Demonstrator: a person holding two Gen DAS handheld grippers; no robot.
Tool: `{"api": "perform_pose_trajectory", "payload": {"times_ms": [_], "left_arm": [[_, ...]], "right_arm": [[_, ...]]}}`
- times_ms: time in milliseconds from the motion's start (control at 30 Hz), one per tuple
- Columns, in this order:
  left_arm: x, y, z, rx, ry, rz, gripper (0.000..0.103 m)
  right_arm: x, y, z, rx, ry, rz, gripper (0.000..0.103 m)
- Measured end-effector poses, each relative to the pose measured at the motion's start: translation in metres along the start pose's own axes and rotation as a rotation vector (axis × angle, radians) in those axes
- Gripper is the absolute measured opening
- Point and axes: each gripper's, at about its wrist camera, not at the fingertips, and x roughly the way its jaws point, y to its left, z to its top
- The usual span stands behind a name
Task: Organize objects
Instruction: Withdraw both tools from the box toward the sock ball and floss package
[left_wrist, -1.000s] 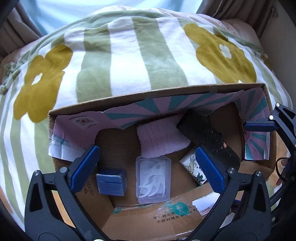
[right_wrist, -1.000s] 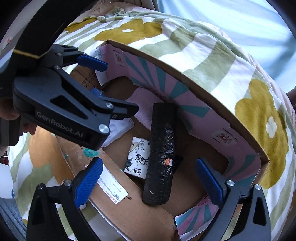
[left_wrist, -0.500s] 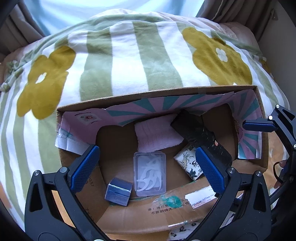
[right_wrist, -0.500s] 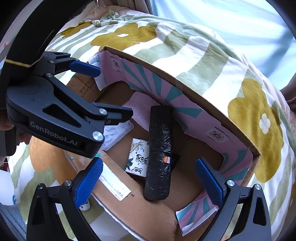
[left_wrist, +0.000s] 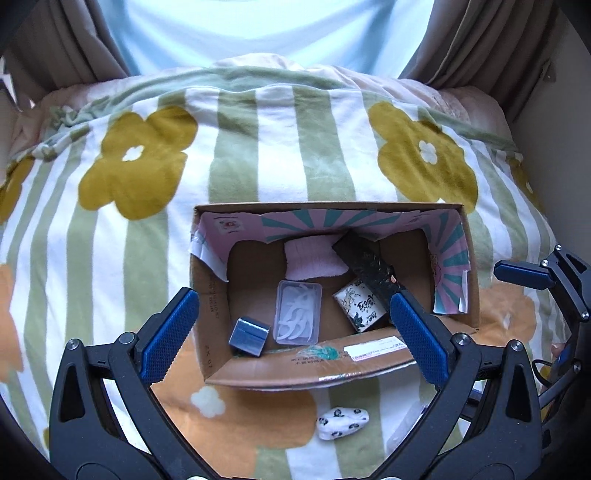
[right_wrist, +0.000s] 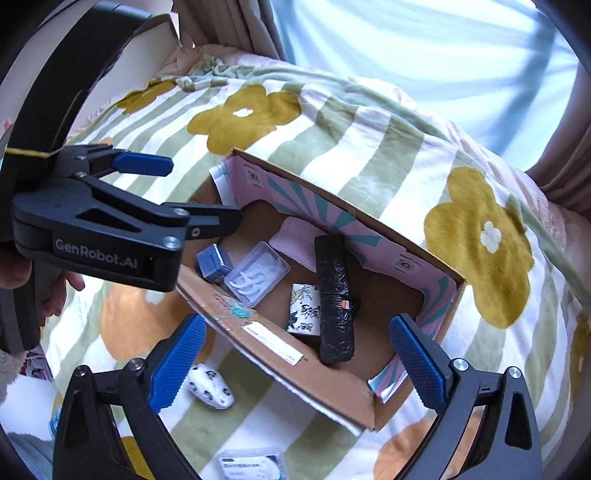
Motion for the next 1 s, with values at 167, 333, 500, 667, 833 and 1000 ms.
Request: {"api": "perform_pose_trajectory", "payload": {"times_ms": [167, 333, 500, 667, 833, 1000], "left_arm": [[-0.050, 0.002, -0.021, -0.005, -0.046, 0.029, 0.103], [-0.098, 0.001, -0.050, -0.001, -0.086, 0.069, 0.103], [-0.136, 0.000, -0.083, 0.003, -0.112, 0.088, 0.103], [-0.162, 0.003, -0.115, -0.011, -0.119, 0.095, 0.103], [-0.183, 0.005, -0.145, -0.010, -0.133, 0.071, 0.103], [-0.186, 0.003, -0.154, 0.012, -0.126, 0.049, 0.103]], "right_arm": [[-0.037, 0.015, -0.005, 0.084, -0.031, -0.037, 0.100], [-0.071, 0.029, -0.021, 0.181, -0.050, -0.088, 0.100], [-0.102, 0.039, -0.045, 0.299, -0.073, -0.131, 0.100], [-0.131, 0.049, -0.070, 0.448, -0.099, -0.171, 0.100], [-0.145, 0.062, -0.088, 0.551, -0.106, -0.188, 0.100], [-0.146, 0.069, -0.092, 0.599, -0.108, -0.220, 0.100]]}}
